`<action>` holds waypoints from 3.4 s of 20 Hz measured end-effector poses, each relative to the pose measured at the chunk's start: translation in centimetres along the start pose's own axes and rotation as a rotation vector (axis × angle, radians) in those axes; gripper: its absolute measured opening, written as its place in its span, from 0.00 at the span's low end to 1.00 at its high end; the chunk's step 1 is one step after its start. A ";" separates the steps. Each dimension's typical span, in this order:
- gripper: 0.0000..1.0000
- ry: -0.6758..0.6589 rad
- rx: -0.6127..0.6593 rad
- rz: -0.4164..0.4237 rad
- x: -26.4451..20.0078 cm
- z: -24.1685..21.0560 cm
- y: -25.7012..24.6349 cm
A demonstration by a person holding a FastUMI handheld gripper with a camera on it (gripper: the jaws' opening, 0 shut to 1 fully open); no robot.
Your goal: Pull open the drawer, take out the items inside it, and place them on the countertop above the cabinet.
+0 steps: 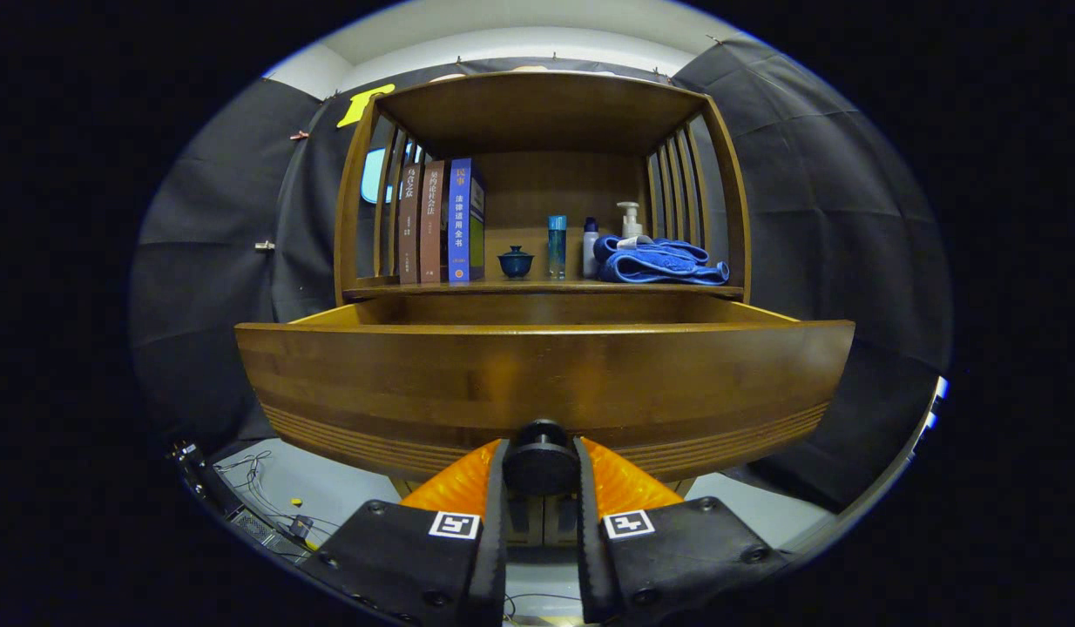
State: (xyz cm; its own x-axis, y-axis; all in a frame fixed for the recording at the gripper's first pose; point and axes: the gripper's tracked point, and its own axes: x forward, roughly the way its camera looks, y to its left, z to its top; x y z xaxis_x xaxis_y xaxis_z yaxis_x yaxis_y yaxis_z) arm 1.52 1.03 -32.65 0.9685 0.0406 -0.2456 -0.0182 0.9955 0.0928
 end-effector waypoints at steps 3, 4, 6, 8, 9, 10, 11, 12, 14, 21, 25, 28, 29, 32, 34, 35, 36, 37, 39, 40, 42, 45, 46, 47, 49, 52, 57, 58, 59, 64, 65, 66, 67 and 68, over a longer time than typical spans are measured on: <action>0.48 -0.004 0.016 -0.007 -0.4 0.7 0.1; 0.50 -0.018 0.032 0.003 -0.6 1.3 0.3; 0.81 -0.025 0.062 -0.014 -1.3 1.9 -0.1; 0.97 -0.014 0.037 -0.041 -2.3 3.1 -0.5; 0.97 -0.007 0.017 -0.051 -2.8 4.0 -0.5; 0.97 0.009 0.003 -0.066 -3.3 4.9 -0.6; 0.97 0.026 -0.007 -0.081 -3.8 6.0 -0.7; 0.97 0.048 -0.020 -0.102 -4.1 7.1 -0.9; 0.97 0.102 -0.062 -0.137 -4.3 9.4 -0.8; 0.99 0.357 -0.015 -0.212 0.1 13.5 -0.1; 0.99 0.528 0.021 -0.212 4.8 13.2 0.9; 0.99 0.664 0.049 -0.218 7.7 11.2 0.5; 0.99 0.728 0.046 -0.220 8.3 10.1 0.3; 0.99 0.876 0.030 -0.189 10.4 6.9 0.6; 0.99 0.932 0.026 -0.164 11.5 5.0 0.9; 0.99 0.952 0.021 -0.156 12.0 4.4 0.7; 0.99 0.974 0.006 -0.153 12.5 3.8 0.5; 0.99 1.000 -0.016 -0.153 12.9 3.1 0.3; 0.99 1.040 -0.043 -0.134 13.4 1.8 -0.1; 0.99 1.053 -0.037 -0.119 13.8 1.2 0.0; 0.96 1.078 -0.021 -0.103 14.0 0.1 -0.1; 0.85 1.108 0.018 -0.082 13.9 -1.2 -0.2; 0.78 1.101 0.061 -0.078 14.0 -1.3 0.2; 0.70 1.115 0.059 -0.080 13.7 -1.4 0.1; 0.55 1.115 0.040 -0.102 13.8 -2.0 -0.3; 0.41 1.093 0.046 -0.098 13.3 -0.9 0.7; 0.41 1.070 0.034 -0.118 10.2 2.2 0.9; 0.41 1.058 0.030 -0.123 9.7 3.0 0.8; 0.41 1.046 0.021 -0.128 9.0 4.1 0.7; 0.41 0.982 -0.035 -0.152 8.4 10.7 1.0; 0.41 0.970 -0.038 -0.148 8.9 11.8 1.2; 0.41 0.953 -0.039 -0.135 9.8 13.0 1.5; 0.41 0.940 -0.038 -0.123 11.0 14.1 1.9; 0.41 0.934 -0.044 -0.111 12.1 14.8 2.1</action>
State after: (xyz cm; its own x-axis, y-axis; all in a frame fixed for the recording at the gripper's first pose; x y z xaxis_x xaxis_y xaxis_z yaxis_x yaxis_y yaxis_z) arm 16.91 2.36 -21.10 0.3744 -0.0220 -0.9270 0.0343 0.9994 -0.0099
